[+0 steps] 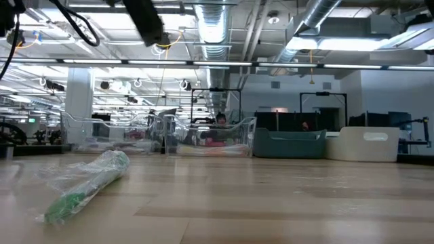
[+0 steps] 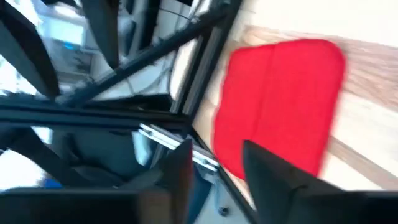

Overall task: Pick & Place Toothbrushes
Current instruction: Adjust the colored toothbrushes

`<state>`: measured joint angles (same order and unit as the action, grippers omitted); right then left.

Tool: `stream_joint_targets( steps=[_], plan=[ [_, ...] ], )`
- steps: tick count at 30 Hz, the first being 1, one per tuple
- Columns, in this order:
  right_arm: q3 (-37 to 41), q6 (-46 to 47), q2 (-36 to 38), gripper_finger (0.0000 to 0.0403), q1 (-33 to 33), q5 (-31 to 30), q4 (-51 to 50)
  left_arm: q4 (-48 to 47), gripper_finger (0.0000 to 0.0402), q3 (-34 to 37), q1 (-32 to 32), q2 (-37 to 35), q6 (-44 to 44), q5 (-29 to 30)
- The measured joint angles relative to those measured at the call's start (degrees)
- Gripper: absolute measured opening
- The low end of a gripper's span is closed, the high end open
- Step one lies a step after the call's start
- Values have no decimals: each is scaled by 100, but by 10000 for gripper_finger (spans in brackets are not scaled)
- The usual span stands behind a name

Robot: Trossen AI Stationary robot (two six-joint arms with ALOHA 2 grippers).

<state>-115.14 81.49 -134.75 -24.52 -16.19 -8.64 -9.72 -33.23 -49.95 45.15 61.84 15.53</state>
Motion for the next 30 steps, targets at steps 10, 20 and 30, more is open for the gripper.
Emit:
stream_joint_targets(
  steps=[10,20,30],
  plan=[
    [-460,371,60,2,76,132,-1608,2,145,0,0,3,-2,151],
    [-640,498,43,1,302,-80,-2318,15,145,2,2,653,147,359],
    [-650,762,902,0,-221,-935,-3974,65,72,2,176,2005,306,393]
  ],
)
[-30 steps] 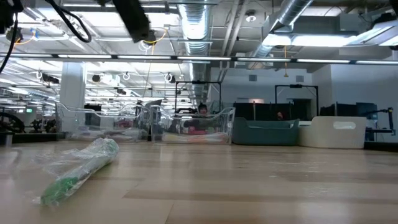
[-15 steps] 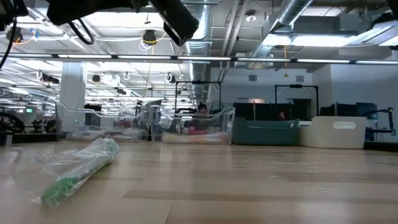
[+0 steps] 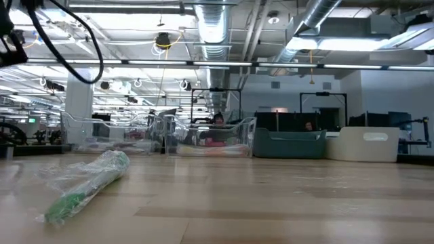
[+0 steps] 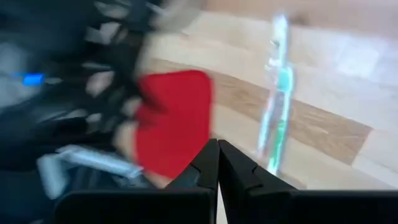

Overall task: Pick & Place Toothbrushes
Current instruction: Adjust the colored toothbrushes

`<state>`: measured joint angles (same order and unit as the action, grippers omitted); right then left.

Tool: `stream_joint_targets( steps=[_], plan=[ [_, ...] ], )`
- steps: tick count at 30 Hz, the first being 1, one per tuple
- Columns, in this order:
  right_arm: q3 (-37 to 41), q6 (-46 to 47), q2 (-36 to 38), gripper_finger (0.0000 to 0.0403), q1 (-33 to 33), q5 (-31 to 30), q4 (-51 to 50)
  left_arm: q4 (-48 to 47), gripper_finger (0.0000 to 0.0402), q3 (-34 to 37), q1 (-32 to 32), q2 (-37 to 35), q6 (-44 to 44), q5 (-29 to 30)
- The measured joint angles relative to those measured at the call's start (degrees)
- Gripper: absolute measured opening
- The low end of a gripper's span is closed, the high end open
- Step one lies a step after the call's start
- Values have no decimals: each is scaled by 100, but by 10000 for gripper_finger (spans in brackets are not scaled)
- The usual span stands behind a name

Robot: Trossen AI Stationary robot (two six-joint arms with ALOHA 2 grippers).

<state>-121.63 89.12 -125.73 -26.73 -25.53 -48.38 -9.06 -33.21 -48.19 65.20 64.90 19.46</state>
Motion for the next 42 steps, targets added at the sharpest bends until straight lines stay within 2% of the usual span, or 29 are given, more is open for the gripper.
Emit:
stream_joint_targets(
  steps=[3,6,10,17,23,28,39,42],
  plan=[
    [-8,-396,428,0,-247,-285,-283,54,13,0,124,400,-198,-9],
    [14,-636,676,0,-421,-495,-247,196,5,0,224,740,-450,-116],
    [-4,-940,987,0,-547,-798,133,658,1,0,415,1203,-882,-615],
    [12,-1277,1003,0,-610,-1058,567,1372,0,-7,800,2219,-1372,-1480],
    [-29,-1665,1096,0,-738,-1253,880,1524,0,-231,949,2622,-1727,-1496],
    [-365,-2129,1160,0,-729,-1374,912,1522,0,-503,1257,2984,-2058,-1340],
    [-1323,-3110,1140,0,-727,-1498,556,1476,0,-1194,1973,3746,-2644,-1627],
    [-1311,-3231,1210,0,-712,-1494,450,1387,0,-1389,2221,3815,-2918,-1501]
  ],
)
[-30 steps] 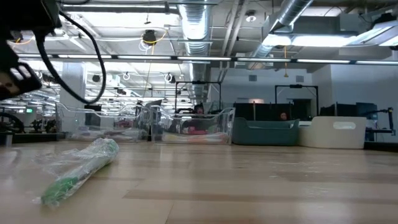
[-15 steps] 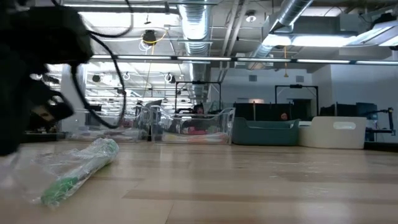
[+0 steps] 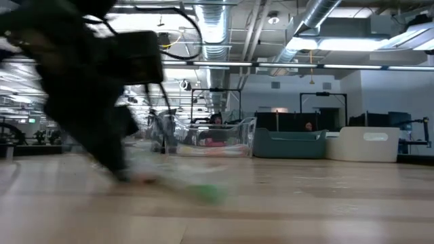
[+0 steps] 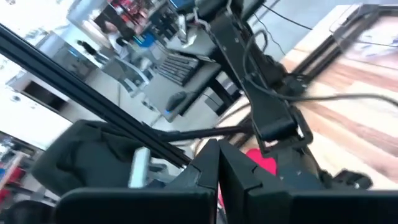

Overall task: Pick & Place Toothbrushes
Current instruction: Adjust the colored toothbrushes, then put the orange toothbrush into the right transparent bin

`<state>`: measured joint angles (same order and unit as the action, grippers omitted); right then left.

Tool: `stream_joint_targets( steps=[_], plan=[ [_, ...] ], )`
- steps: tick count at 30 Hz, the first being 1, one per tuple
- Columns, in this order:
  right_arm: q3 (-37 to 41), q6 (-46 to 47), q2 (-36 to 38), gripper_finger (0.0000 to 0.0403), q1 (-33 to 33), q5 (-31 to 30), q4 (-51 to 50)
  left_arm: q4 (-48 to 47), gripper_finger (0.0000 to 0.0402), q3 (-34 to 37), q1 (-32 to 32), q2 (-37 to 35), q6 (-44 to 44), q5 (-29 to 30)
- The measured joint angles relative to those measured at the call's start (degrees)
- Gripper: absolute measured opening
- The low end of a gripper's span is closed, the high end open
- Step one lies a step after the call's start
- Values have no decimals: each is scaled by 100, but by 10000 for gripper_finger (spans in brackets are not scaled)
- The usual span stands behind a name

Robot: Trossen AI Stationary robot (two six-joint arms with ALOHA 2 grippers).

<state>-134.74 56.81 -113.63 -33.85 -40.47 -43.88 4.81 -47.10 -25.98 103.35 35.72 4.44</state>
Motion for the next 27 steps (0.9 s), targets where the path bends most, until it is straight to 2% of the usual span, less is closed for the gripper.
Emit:
stream_joint_targets(
  steps=[5,12,16,23,27],
  plan=[
    [1,1,212,0,2,11,-632,37,0,-377,707,222,-279,-99],
    [1,-32,520,0,-34,8,-1399,90,0,-895,1684,816,-576,-938],
    [-1,-226,612,0,-57,-1,-1621,-79,0,-1115,1816,797,-814,-769],
    [2,-578,773,0,31,12,-1778,-149,0,-1212,1691,46,-837,-599],
    [1,-824,784,0,99,14,-1650,-401,0,-1216,1336,-805,-876,-125]
  ],
)
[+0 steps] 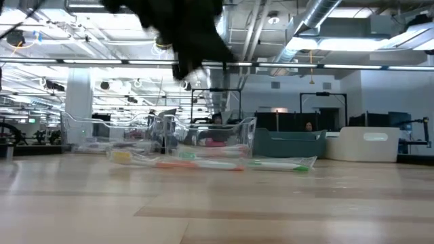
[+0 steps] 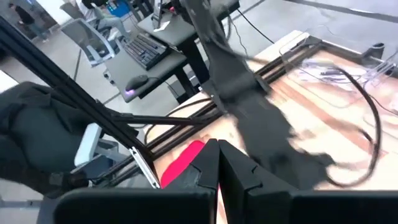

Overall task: Pick & Place Toothbrushes
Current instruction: Put the orange toothbrush into the right transparent bin

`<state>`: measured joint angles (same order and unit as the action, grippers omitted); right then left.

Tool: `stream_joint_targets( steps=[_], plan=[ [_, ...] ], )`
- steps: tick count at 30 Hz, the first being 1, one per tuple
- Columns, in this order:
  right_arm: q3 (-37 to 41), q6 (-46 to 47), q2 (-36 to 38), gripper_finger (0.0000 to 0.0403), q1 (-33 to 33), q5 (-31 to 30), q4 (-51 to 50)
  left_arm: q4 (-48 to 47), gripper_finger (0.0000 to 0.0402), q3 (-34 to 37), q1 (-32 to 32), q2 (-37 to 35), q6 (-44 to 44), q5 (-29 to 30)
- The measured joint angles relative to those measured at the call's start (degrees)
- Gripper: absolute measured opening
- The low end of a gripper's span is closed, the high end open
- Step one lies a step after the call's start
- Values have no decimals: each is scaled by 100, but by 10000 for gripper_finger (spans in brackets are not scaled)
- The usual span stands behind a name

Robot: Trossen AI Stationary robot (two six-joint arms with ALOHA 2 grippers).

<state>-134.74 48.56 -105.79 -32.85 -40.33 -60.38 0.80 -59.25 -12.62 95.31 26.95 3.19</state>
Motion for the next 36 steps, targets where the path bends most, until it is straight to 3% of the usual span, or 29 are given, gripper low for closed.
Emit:
stream_joint_targets(
  steps=[5,10,18,24,29,36],
  plan=[
    [0,-56,19,1,1,90,-37,-238,0,-3,-441,-1077,-19,437],
    [-2,25,-52,10,26,252,-181,-314,0,110,-876,-1944,34,454],
    [0,199,-172,24,56,779,-655,-329,0,935,-1460,-2727,785,801],
    [4,847,-196,18,128,946,-1680,-301,0,1481,-1519,-2854,1418,811],
    [4,1036,-236,16,207,1066,-2727,-342,0,1604,-1462,-2634,658,824],
    [2,-219,-248,12,393,882,-2965,-531,0,1603,-1097,-1934,-102,844]
  ],
)
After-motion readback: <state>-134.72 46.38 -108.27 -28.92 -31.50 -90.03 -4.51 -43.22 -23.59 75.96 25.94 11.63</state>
